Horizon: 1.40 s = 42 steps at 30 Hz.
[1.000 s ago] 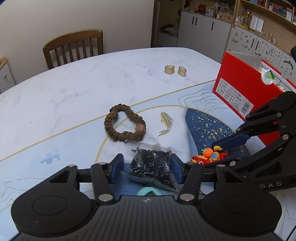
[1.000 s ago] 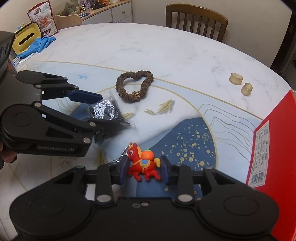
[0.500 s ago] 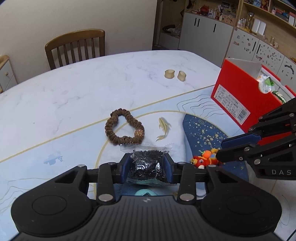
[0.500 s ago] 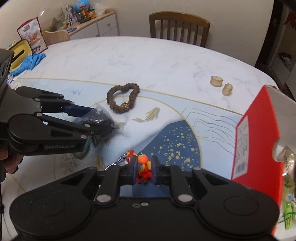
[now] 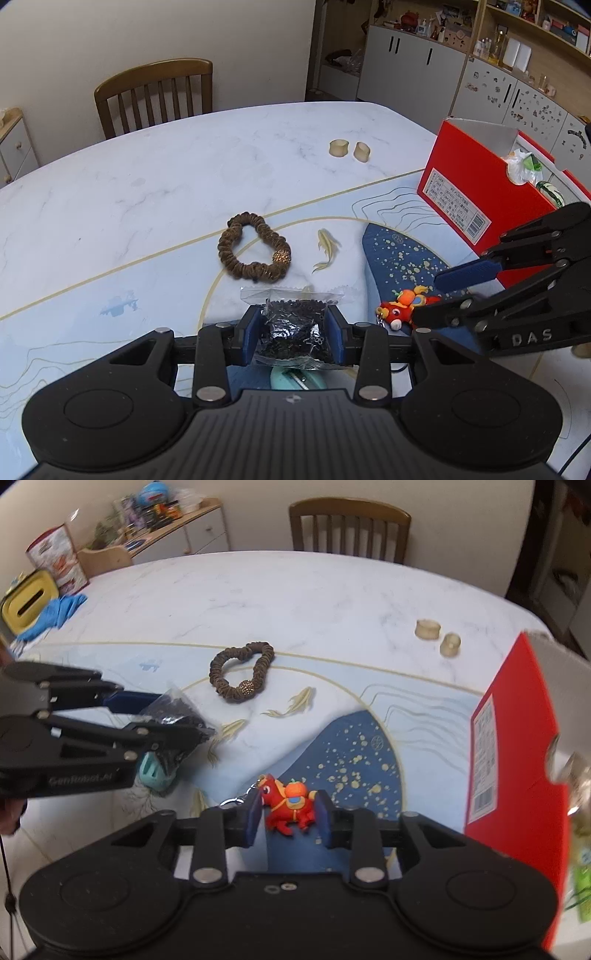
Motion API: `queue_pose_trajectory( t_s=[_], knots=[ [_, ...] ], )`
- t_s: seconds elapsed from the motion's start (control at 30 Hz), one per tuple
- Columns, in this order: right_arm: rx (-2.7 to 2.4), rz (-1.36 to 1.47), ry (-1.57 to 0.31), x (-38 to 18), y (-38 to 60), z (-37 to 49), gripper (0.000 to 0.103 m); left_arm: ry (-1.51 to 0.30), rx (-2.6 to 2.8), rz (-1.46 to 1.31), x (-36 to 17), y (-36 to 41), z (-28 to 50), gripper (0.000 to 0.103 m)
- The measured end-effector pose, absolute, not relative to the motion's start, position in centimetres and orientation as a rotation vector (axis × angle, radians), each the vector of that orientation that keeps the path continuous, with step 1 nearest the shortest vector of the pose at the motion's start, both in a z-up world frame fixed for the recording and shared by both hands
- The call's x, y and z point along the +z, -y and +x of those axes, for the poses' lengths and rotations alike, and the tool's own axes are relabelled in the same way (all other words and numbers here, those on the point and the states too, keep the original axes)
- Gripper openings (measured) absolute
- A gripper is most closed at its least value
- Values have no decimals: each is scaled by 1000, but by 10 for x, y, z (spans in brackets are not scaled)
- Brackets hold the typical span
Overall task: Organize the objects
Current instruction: 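Grasp the black bead bag with the left gripper while the right grasps the red horse keychain, then carry the black bead bag and red horse keychain with both grippers over the box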
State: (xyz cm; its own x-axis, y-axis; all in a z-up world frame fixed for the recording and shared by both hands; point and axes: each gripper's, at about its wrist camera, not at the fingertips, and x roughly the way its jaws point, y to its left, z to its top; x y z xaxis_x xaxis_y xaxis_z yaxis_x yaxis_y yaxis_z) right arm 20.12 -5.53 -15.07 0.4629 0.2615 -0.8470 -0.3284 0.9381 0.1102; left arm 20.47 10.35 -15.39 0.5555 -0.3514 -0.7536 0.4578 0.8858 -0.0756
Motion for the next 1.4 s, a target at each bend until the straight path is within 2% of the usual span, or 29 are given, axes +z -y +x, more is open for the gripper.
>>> queue_pose_trajectory(
  t_s=[0.07,0.13,0.5,0.67,0.73,1.1,1.4],
  knots=[
    [350,-58,-1019,-154,53,200,66,-861,-478,132,-154,-105,205,37],
    [345,-52,-1019,-157,50,201,69,-863,-477,132,-155,-107,206,37],
    [186,14,-1047,-169,40,206,68,-868,-474,116,-156,-110,210,37],
    [150,5,-1043,-170,37,205,55,-872,-476,113,-157,-110,211,37],
    [145,9,-1043,-169,38,205,53,-873,-477,112,-157,-109,211,37],
    [155,28,-1046,-164,40,202,51,-872,-474,118,-152,-107,207,37],
    [213,56,-977,-117,52,186,51,-855,-497,119,-122,-101,195,37]
  ],
)
